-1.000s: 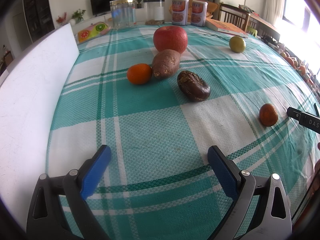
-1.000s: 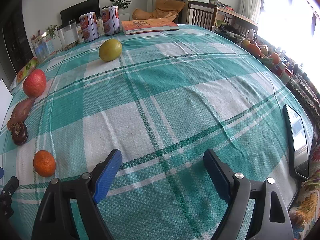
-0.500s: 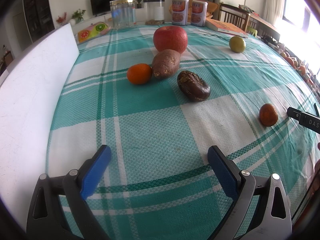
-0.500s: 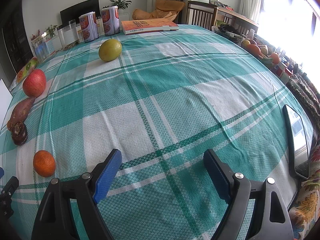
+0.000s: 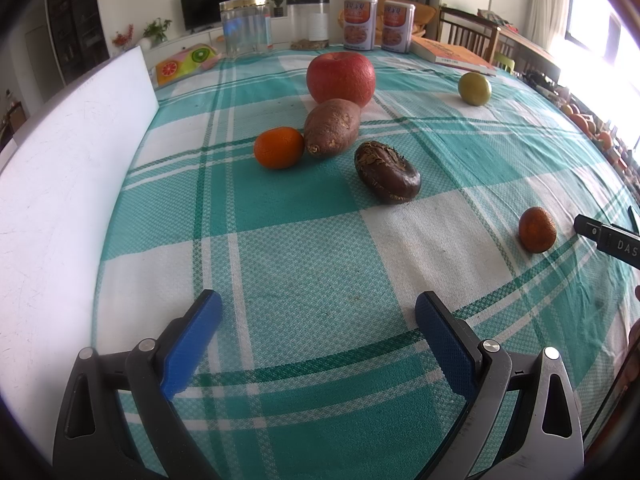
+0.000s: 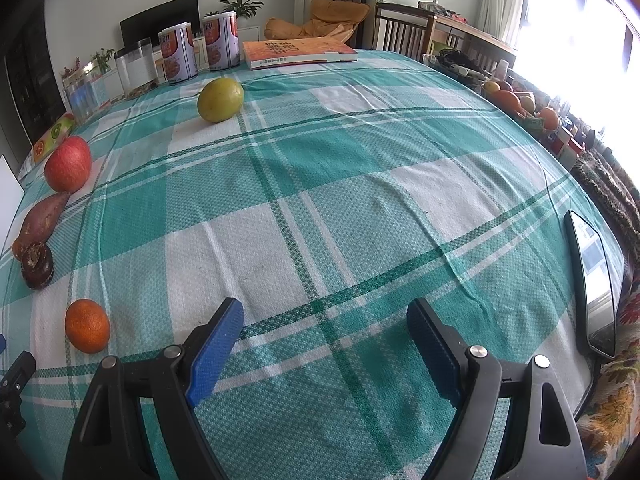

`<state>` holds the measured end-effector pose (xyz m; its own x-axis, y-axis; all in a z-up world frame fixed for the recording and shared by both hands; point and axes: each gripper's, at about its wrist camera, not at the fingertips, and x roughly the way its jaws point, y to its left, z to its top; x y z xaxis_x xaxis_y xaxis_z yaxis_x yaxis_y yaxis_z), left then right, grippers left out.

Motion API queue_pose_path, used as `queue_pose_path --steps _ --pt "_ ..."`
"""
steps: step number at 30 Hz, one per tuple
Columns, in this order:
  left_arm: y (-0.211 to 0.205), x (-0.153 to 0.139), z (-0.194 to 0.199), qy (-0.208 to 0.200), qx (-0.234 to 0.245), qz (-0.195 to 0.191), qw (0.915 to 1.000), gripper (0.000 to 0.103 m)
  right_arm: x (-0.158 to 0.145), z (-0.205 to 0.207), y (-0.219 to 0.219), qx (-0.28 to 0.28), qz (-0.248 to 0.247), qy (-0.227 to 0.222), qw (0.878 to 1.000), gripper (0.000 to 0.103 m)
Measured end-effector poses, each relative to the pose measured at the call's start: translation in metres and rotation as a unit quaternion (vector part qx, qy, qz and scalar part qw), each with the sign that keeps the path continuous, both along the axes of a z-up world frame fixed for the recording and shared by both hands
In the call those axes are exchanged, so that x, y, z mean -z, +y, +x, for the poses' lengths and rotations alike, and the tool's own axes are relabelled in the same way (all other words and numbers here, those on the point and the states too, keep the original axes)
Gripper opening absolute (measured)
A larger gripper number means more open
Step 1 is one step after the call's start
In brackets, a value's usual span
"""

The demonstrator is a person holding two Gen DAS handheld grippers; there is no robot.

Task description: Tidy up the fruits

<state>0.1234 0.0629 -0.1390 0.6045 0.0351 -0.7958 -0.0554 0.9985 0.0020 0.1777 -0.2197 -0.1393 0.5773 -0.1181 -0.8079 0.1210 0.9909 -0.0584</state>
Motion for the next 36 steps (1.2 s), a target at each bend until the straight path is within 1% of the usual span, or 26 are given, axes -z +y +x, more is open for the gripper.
queue_pose_path --steps 26,36 --pt "0.0001 -0.0001 -0.0002 0.0 0.0 0.0 1.0 0.098 0.0 -0.0005 -0.0008 0.002 0.004 0.001 1.0 0.085" --pt "-0.0004 0.0007 0.0003 0.001 -0.001 0.001 1.0 0.099 -0.0065 -0.0042 0.0011 -0.003 -0.004 -0.017 1.0 0.085"
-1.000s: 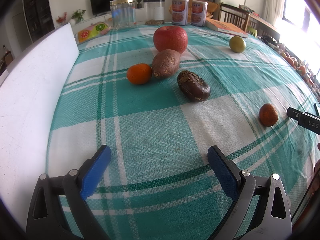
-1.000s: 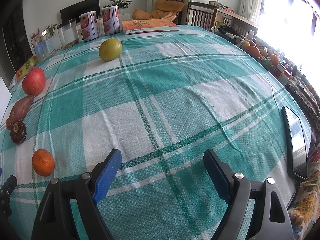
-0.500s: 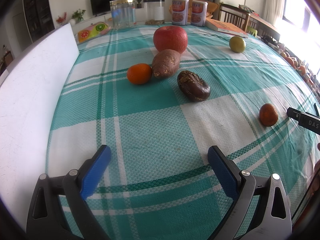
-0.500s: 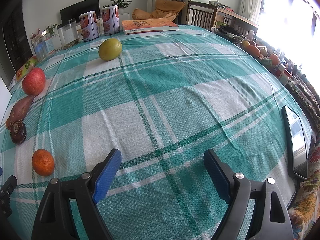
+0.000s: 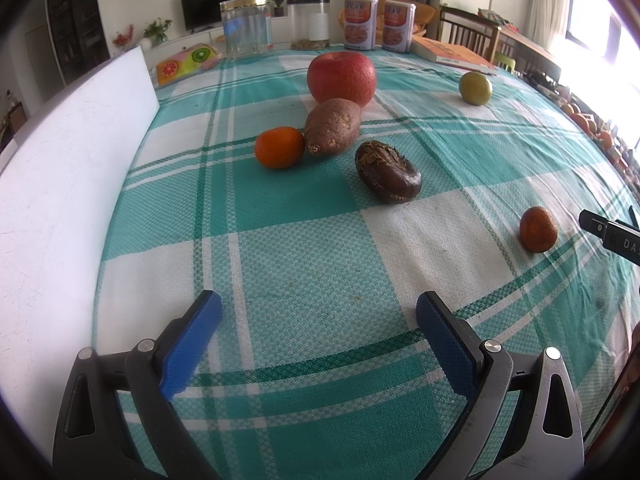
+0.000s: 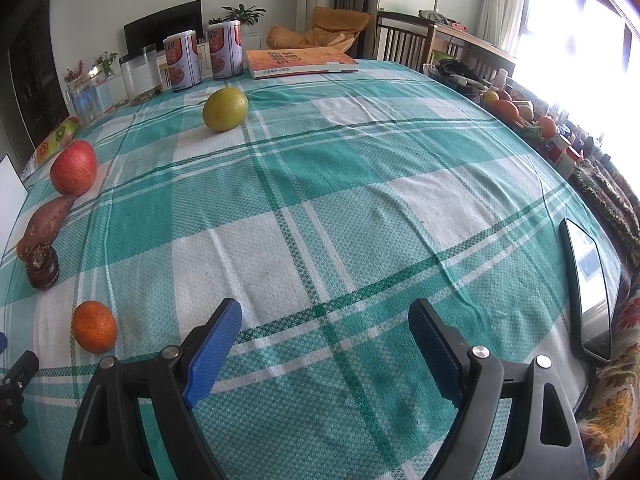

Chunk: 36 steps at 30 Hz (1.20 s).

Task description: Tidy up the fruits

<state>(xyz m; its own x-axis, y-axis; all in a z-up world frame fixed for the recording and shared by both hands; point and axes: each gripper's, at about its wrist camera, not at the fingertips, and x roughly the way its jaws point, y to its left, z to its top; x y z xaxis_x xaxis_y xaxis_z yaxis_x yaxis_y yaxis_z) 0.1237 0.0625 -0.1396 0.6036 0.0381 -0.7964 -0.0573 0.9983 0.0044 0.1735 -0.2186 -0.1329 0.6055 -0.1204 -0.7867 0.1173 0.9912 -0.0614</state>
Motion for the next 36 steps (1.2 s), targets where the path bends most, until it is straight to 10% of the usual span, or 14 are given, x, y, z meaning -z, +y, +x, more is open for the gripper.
queue_pose_path --steps 36 --pt "0.0013 -0.0002 -0.0004 0.0 0.0 -0.003 1.0 0.099 0.0021 0.0016 0.007 0.0 -0.025 0.004 1.0 0.085"
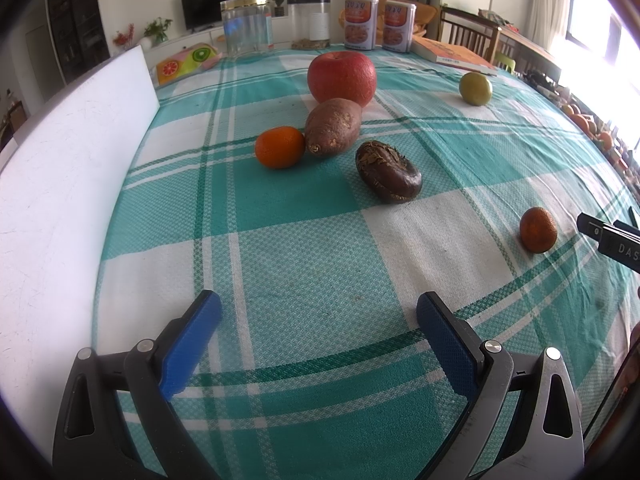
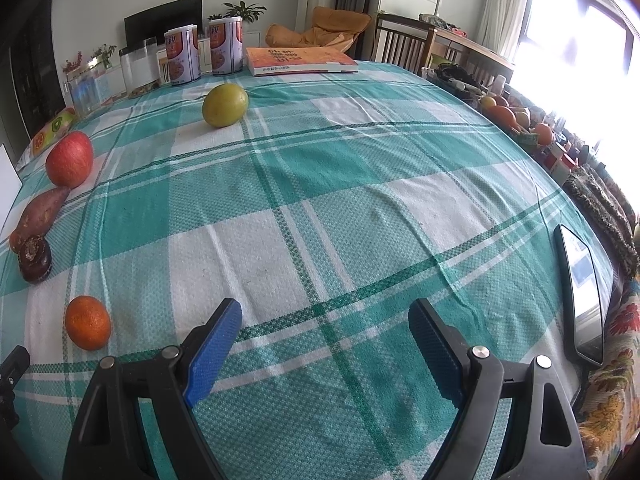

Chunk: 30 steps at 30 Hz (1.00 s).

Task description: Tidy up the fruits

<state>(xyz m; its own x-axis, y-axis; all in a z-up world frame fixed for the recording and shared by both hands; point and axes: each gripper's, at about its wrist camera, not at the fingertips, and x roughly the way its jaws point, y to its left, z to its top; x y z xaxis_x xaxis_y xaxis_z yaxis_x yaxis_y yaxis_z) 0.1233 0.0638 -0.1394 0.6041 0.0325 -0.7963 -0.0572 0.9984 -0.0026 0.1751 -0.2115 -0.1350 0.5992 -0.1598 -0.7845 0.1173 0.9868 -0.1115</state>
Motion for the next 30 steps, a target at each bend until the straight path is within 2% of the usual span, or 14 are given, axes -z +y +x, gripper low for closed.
queue_pose_path --steps 3,8,13,17,19,21,23,26,30 --pt "0.006 -0.001 -0.002 -0.008 0.001 -0.027 0.9996 0.099 0.0 0.0 -0.001 0.001 0.002 -0.001 1.0 0.085" --pt "0.032 -0.007 -0.01 -0.034 -0.007 -0.127 0.9913 0.099 -0.002 -0.001 -0.003 0.001 0.013 -0.006 1.0 0.085" --pt "0.037 -0.018 0.0 -0.022 -0.034 -0.166 0.9853 0.097 -0.003 -0.001 -0.004 -0.004 0.026 -0.008 1.0 0.085" --pt "0.031 -0.046 0.024 -0.034 -0.052 -0.151 0.9867 0.097 -0.005 -0.002 -0.005 -0.006 0.039 -0.013 0.999 0.085" --pt "0.023 -0.062 0.042 -0.039 -0.045 -0.139 0.9885 0.097 -0.005 -0.002 -0.007 -0.006 0.047 -0.014 0.999 0.085" --pt "0.011 -0.069 0.072 -0.016 -0.021 -0.093 0.9953 0.097 -0.005 -0.002 -0.009 -0.005 0.053 -0.014 0.998 0.085" --pt "0.004 -0.068 0.102 0.008 -0.015 -0.05 0.9986 0.097 -0.006 -0.003 -0.01 -0.004 0.058 -0.015 0.998 0.085" --pt "0.007 -0.059 0.136 0.055 -0.007 -0.034 0.9979 0.087 -0.008 -0.005 -0.012 -0.003 0.062 -0.021 0.998 0.085" --pt "-0.001 -0.031 0.165 0.132 0.021 0.036 0.9904 0.083 -0.008 -0.005 -0.014 -0.001 0.067 -0.023 0.997 0.085"
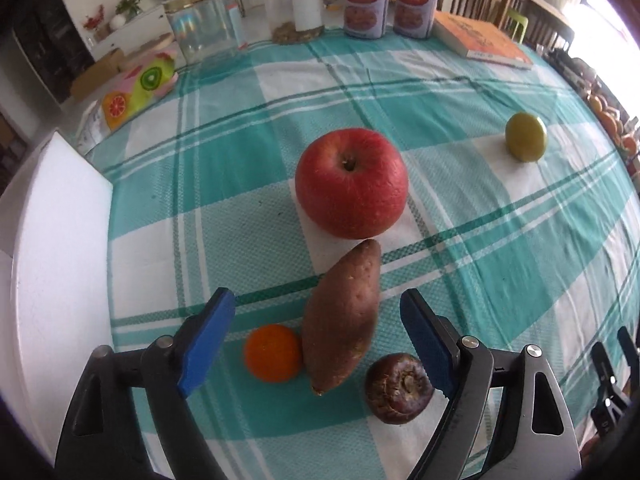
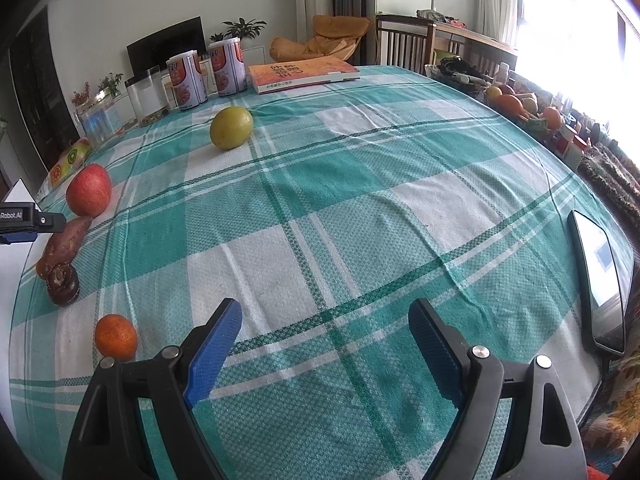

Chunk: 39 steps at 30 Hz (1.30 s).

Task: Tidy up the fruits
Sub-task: 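Lower the left tool onto the red sweet potato and close on it, then grasp a tangerine with the right tool while the left tool holds the sweet potato, then carry both fruits over the white box and open both tools to drop them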

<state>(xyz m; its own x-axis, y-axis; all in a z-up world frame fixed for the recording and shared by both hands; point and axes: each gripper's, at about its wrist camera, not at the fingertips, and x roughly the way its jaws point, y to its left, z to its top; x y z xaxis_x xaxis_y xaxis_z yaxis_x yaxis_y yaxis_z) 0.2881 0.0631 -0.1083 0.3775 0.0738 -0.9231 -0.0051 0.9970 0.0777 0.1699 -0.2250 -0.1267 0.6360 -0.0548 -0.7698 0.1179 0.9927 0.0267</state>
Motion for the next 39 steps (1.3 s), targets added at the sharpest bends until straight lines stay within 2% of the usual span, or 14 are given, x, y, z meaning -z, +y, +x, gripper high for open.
queue_pose_path --steps 1,2,5,8,12,17,20,24,28,29,32,35,38,39 --pt "-0.001 0.004 0.001 0.007 0.004 0.008 0.9999 0.08 0.0 0.0 0.0 0.0 0.001 0.002 1.0 0.085" --pt "-0.001 0.008 0.002 0.012 0.01 0.009 0.9998 0.072 0.001 0.0 0.0 0.001 0.001 0.003 1.0 0.085" --pt "-0.004 0.013 0.0 0.024 0.026 -0.021 0.9991 0.041 0.001 0.001 0.0 0.0 0.0 0.002 1.0 0.085" --pt "-0.004 0.003 -0.011 0.0 0.016 -0.018 0.9997 0.041 0.001 0.001 0.0 0.0 0.001 0.002 1.0 0.085" --pt "0.007 -0.029 -0.037 -0.046 -0.012 -0.077 0.9959 0.041 -0.002 0.0 0.001 -0.012 0.014 -0.005 1.0 0.085" --pt "0.03 -0.076 -0.096 -0.109 -0.036 -0.155 0.9812 0.041 -0.012 -0.01 0.016 -0.079 0.053 -0.033 0.995 0.085" --pt "0.04 -0.1 -0.134 -0.137 -0.033 -0.18 0.9736 0.041 -0.022 -0.019 0.037 -0.146 0.071 -0.054 0.985 0.085" --pt "0.05 -0.123 -0.179 -0.166 -0.022 -0.177 0.97 0.041 -0.025 -0.017 0.084 -0.237 0.103 -0.005 0.966 0.085" --pt "0.065 -0.133 -0.212 -0.172 -0.017 -0.195 0.9654 0.041 -0.012 -0.006 0.096 -0.238 0.118 0.053 0.963 0.085" --pt "0.07 -0.134 -0.219 -0.174 -0.017 -0.198 0.9646 0.041 -0.006 -0.002 0.095 -0.233 0.12 0.068 0.963 0.083" --pt "0.082 -0.137 -0.238 -0.182 -0.023 -0.199 0.9628 0.041 0.005 0.003 0.093 -0.234 0.116 0.089 0.961 0.067" --pt "0.09 -0.137 -0.251 -0.185 -0.034 -0.208 0.96 0.041 0.003 0.007 0.101 -0.245 0.104 0.078 0.961 0.062" --pt "0.099 -0.139 -0.263 -0.183 -0.044 -0.242 0.9519 0.041 0.008 0.01 0.108 -0.243 0.068 0.088 0.964 0.031" --pt "0.102 -0.141 -0.268 -0.183 -0.046 -0.26 0.9469 0.041 0.008 0.009 0.107 -0.241 0.075 0.089 0.963 0.03"
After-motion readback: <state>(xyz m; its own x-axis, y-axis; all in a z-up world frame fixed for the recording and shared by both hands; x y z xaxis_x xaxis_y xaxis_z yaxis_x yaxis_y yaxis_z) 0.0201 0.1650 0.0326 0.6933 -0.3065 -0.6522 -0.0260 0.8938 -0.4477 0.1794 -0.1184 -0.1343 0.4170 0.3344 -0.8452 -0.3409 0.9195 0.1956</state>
